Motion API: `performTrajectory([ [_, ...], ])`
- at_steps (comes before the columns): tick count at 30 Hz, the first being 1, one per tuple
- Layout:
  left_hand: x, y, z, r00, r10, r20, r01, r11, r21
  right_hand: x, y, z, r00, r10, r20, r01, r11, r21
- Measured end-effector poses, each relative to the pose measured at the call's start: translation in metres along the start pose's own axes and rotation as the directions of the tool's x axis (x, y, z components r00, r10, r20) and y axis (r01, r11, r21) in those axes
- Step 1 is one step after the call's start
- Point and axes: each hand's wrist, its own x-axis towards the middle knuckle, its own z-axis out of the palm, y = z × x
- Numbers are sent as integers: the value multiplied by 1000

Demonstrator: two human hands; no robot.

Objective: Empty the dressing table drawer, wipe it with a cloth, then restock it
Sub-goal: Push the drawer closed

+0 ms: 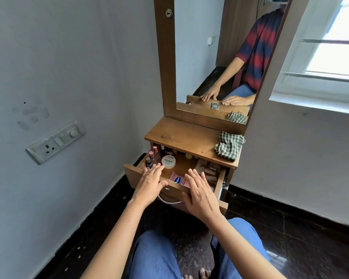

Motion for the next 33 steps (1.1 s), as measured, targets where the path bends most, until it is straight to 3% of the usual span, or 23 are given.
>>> performTrajectory([
  [22,100,23,24,995,84,-62,-68,973,220,65,80,-2,976,143,-164,-169,973,-159],
  [33,126,33,45,967,103,-235,-46,971,234,75,90,14,946,91,-311,-175,951,-253],
])
